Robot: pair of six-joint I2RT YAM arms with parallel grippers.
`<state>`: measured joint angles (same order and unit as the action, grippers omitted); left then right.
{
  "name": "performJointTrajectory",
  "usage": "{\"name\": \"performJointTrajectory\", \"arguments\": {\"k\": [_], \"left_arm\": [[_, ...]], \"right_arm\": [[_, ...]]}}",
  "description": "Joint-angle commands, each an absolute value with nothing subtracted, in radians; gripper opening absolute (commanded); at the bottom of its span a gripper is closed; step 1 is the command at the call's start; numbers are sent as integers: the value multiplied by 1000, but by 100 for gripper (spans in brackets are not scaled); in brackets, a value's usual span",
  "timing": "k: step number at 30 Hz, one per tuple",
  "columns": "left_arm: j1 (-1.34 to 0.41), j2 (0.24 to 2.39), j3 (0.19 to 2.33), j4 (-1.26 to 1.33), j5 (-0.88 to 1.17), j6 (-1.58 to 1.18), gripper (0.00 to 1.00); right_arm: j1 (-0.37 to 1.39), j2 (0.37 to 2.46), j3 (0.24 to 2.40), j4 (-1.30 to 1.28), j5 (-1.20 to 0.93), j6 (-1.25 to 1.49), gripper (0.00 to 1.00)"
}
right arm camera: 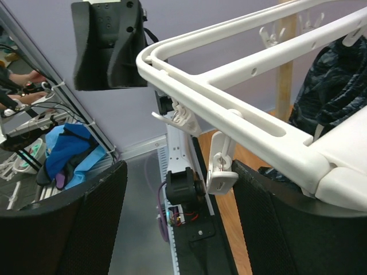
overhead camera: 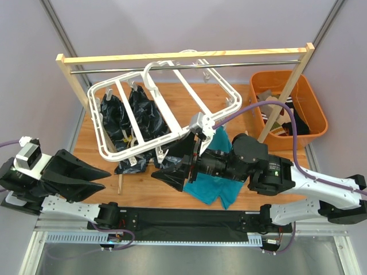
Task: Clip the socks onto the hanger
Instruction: Open the clamp at the hanger.
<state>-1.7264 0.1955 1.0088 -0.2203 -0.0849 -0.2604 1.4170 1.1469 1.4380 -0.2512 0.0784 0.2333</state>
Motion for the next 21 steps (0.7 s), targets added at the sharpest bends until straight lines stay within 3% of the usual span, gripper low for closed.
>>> {"name": "performJointTrajectory", "arguments": {"k": [1,9,21], "left_arm": [[-1729,219,1020,-271,-244,-192,43],[-1727,294,1054,-295,-423,-183,46],[-1727,350,1061,-287,-443,-218,47]], "right_arm": [[1413,1167,1502,-262,15,308,74],[1413,1146,1499,-304,58,406,76],[1413,1091,1410,-241,216,387,69]]}}
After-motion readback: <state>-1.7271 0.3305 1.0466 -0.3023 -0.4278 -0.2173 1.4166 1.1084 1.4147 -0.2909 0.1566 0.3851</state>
